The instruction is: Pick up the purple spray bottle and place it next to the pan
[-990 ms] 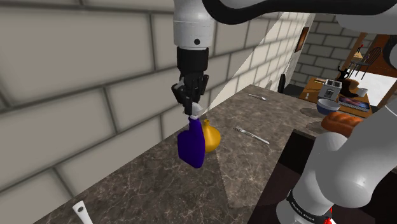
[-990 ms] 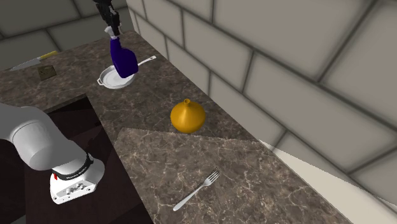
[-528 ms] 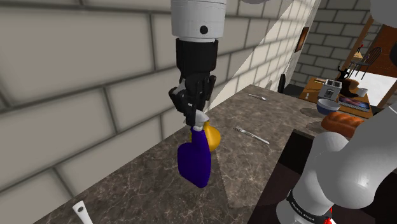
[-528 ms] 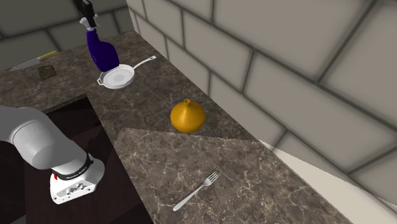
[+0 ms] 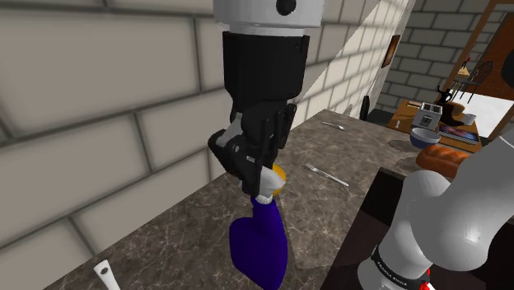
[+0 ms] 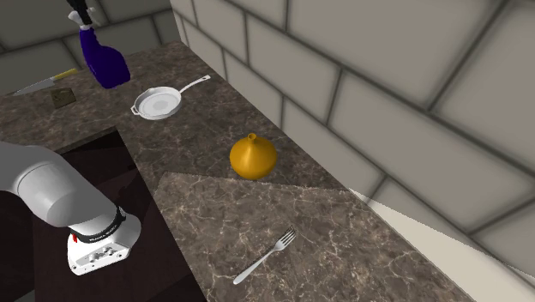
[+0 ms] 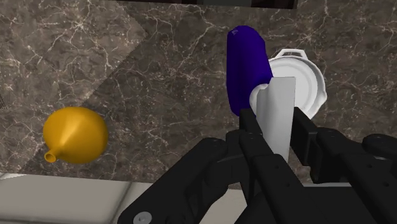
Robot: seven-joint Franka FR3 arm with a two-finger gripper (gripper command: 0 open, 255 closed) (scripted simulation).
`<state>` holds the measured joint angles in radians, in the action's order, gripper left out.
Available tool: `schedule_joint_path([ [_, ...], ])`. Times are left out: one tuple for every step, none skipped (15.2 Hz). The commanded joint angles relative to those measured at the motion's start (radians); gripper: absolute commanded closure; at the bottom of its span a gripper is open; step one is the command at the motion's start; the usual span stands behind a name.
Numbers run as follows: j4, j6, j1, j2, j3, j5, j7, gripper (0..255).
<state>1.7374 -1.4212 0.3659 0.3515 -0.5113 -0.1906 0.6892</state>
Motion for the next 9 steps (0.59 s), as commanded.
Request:
schedule_joint_path([
  [-0.038, 0.017, 0.012, -0.014, -0.038, -0.006, 0.057, 255],
  [-0.060, 0.026, 0.017, -0.025, -0.059, -0.006, 0.086, 255],
  [-0.084, 0.035, 0.022, -0.037, -0.080, -0.006, 0.115, 255],
  [-0.110, 0.044, 0.027, -0.052, -0.103, -0.004, 0.147, 255],
  [-0.090, 0.030, 0.029, -0.044, -0.102, -0.008, 0.143, 255],
  [-0.069, 0.017, 0.030, -0.037, -0.100, -0.011, 0.140, 255],
  [-0.049, 0.003, 0.031, -0.030, -0.099, -0.014, 0.136, 255],
  [-0.030, -0.010, 0.032, -0.023, -0.097, -0.017, 0.133, 255],
  [-0.010, -0.024, 0.033, -0.016, -0.096, -0.020, 0.130, 255],
])
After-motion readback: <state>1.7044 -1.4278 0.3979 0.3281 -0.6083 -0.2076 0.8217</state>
